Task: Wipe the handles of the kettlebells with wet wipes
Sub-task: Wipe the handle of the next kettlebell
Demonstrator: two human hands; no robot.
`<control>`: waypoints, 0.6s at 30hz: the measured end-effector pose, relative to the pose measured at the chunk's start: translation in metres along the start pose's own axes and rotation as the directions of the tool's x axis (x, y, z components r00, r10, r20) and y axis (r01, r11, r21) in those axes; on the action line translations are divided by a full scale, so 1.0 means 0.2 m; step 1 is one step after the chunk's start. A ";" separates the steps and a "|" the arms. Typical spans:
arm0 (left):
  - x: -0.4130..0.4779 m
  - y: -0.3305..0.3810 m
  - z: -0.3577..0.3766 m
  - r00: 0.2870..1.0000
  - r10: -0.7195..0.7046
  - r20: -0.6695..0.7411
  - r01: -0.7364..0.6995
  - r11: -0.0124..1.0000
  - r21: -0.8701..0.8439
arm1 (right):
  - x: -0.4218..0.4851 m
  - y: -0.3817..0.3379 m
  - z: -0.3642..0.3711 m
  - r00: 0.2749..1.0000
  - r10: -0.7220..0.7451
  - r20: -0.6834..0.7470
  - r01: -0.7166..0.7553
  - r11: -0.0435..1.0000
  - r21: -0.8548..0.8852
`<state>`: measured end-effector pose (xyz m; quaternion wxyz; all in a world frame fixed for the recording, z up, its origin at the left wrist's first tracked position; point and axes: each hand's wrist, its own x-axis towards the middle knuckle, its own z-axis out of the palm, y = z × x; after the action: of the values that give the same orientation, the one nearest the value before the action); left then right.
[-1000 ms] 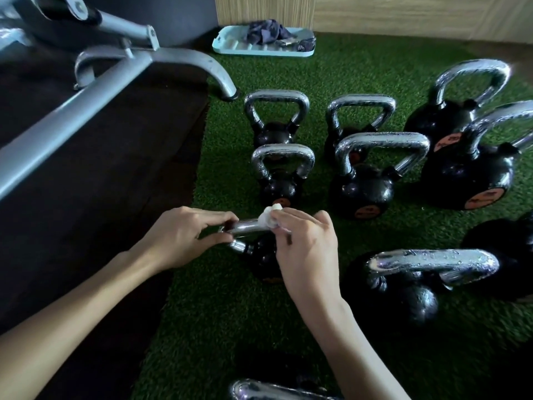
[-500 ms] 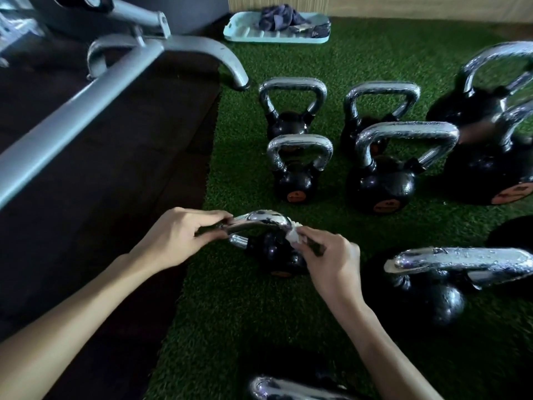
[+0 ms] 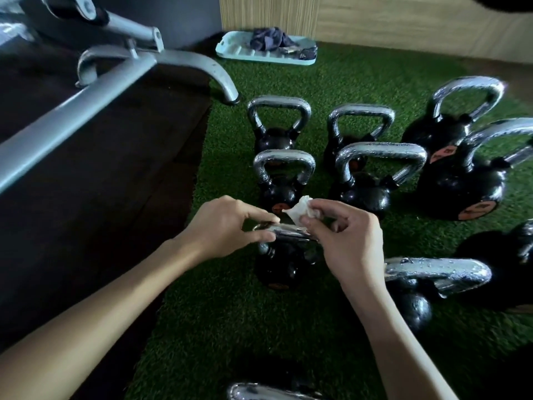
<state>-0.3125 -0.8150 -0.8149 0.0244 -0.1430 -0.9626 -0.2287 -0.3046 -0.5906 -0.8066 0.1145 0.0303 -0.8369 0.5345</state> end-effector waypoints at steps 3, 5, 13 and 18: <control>0.02 0.05 -0.03 0.987 -0.158 -0.001 0.132 0.832 -0.539 | 0.01 -0.02 -0.01 0.999 -0.040 -0.008 0.041 0.993 0.114; 0.02 0.07 -0.05 0.971 -0.215 0.105 0.226 0.681 -0.697 | 0.04 -0.04 0.00 0.998 -0.055 0.034 0.049 0.986 0.158; 0.01 0.10 -0.05 0.922 -0.295 0.251 0.341 0.310 -0.887 | 0.04 -0.14 0.07 0.968 -0.174 0.178 0.144 0.975 0.170; -0.03 -0.02 -0.11 0.903 -0.425 -0.063 0.221 0.586 -0.780 | 0.08 -0.10 0.02 0.943 -0.100 0.316 0.227 0.890 -0.396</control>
<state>-0.3087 -0.8293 -0.7977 0.0379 0.0679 -0.7770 -0.6246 -0.3165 -0.6028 -0.7866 0.0406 0.1528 -0.9354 0.3162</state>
